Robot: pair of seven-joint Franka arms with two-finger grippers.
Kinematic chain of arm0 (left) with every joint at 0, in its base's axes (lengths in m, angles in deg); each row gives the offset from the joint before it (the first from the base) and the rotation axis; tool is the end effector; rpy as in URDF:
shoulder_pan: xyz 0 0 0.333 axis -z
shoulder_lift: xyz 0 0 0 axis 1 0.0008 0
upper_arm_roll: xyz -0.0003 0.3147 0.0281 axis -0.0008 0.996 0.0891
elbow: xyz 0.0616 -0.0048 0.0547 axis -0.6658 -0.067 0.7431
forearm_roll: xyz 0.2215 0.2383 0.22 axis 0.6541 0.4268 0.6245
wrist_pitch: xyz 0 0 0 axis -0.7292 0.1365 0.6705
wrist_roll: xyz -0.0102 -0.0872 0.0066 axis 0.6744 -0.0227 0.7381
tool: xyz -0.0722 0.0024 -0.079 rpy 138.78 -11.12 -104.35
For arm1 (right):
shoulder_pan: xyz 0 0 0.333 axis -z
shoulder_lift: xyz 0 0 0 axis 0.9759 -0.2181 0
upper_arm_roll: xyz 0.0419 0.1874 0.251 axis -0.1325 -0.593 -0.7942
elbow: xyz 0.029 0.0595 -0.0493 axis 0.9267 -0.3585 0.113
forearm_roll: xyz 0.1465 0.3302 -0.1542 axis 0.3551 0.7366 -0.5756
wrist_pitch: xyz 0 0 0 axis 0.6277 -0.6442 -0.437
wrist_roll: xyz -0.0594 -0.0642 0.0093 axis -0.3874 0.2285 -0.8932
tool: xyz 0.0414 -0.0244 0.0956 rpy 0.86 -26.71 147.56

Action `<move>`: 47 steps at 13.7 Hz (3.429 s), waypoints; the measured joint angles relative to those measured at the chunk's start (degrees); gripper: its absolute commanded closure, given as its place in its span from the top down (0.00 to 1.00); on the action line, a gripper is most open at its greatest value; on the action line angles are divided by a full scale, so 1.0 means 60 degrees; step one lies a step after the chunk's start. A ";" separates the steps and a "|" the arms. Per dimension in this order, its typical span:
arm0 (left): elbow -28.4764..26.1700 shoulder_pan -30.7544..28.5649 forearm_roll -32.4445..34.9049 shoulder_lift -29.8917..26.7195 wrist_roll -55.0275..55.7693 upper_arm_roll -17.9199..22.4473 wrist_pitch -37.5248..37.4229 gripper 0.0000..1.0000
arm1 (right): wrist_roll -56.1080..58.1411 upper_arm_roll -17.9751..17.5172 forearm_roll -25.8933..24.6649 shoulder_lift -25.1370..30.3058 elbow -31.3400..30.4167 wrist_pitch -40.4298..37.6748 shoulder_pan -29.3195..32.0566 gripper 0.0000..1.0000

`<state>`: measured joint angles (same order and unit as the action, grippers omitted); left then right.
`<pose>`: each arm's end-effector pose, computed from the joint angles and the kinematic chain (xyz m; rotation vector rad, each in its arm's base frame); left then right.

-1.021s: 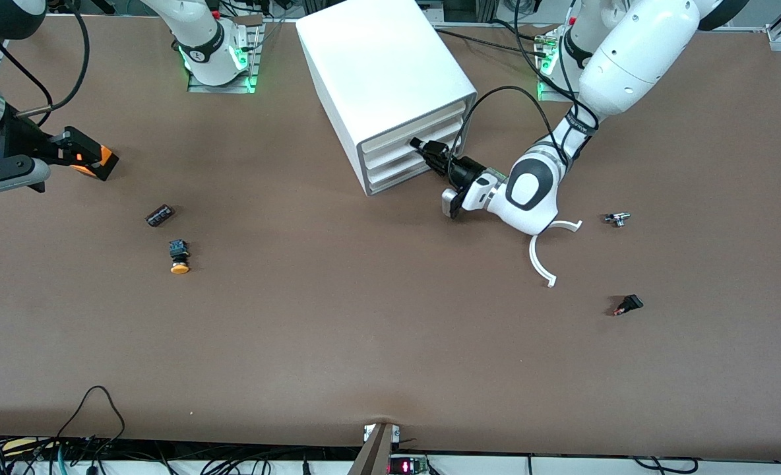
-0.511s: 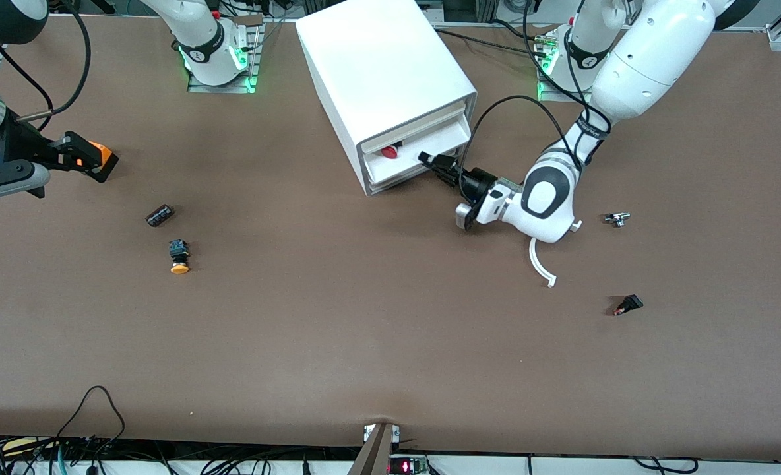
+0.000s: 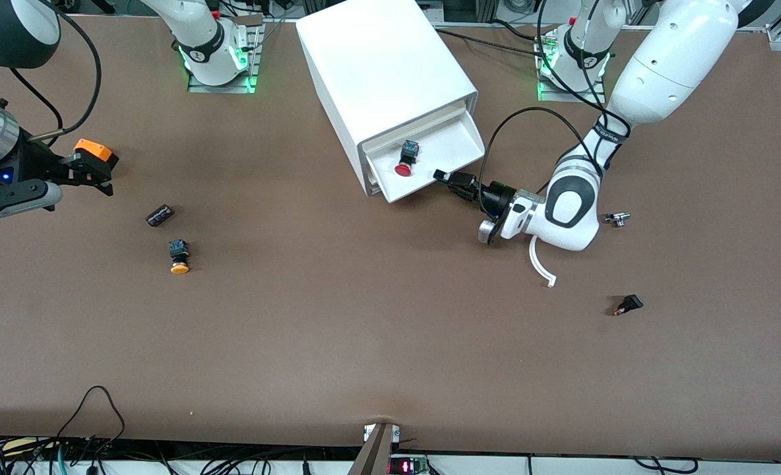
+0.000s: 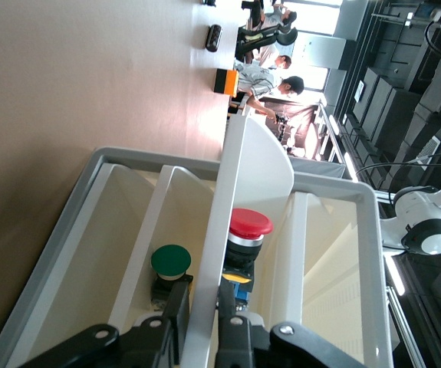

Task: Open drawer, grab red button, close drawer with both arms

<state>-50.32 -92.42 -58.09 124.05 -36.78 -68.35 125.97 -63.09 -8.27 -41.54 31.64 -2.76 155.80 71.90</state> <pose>0.5096 -0.2507 0.1660 1.6686 -0.2164 -0.4539 0.5957 0.0309 0.5701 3.0724 0.4923 0.0447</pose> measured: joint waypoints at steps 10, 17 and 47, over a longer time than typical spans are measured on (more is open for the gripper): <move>0.0166 -0.0404 0.0000 -0.0001 0.0389 0.0006 0.0000 0.43 | 0.0016 -0.0042 0.0010 -0.0135 0.0002 -0.0027 -0.0064 0.99; 0.0051 -0.0255 0.0045 0.0017 0.0476 -0.0034 -0.0005 0.78 | -0.0817 -0.0180 0.0251 -0.0659 0.0008 -0.0600 -0.1366 0.99; 0.4850 -0.2702 1.1955 -0.3098 0.4007 0.1164 -0.3093 1.00 | -1.4533 -0.0354 0.1877 -0.5829 0.3657 0.1130 -0.7516 0.98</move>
<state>-21.22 -108.63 13.64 105.46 -12.74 -61.36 107.42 -150.28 -10.39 -30.28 -3.33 19.18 162.59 26.80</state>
